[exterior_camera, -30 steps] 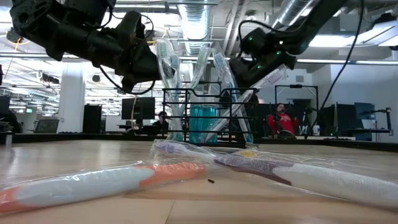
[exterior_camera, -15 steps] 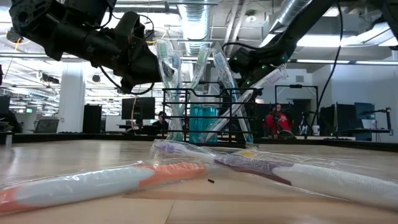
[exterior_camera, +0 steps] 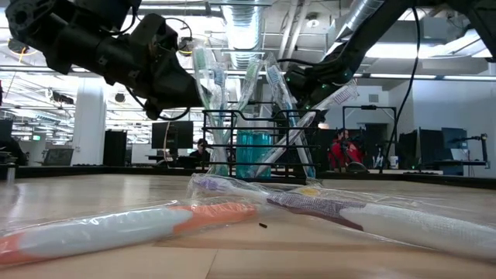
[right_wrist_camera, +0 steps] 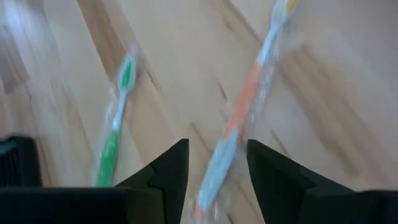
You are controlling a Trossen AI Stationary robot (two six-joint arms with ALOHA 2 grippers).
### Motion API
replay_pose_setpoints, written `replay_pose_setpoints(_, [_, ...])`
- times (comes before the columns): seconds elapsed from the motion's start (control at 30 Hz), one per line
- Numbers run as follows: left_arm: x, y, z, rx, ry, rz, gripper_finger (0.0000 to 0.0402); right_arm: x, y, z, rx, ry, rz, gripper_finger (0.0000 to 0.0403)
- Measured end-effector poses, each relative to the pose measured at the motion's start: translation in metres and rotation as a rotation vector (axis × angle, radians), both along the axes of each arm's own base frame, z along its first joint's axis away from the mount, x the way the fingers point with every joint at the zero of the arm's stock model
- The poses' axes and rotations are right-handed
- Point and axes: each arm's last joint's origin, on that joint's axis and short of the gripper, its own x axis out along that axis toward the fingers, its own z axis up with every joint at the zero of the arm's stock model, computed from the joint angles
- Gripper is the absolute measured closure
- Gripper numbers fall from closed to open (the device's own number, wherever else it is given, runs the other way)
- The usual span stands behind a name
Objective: Pick & Place toothbrushing station
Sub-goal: Put the top orange toothbrush into the wire organizer
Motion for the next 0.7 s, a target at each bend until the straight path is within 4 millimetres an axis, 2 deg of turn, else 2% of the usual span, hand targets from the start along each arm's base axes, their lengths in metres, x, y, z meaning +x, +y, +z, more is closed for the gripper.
replay_pose_setpoints(0.3, [0.000,-0.003,0.000,0.000,0.000,-0.011,0.0320,-0.002,0.009,-0.004,0.029,0.061,0.026,0.0237])
replay_pose_setpoints(0.7, [0.000,-0.003,0.000,-0.001,-0.001,-0.010,0.0320,-0.003,0.026,-0.021,0.018,0.149,0.042,0.0241])
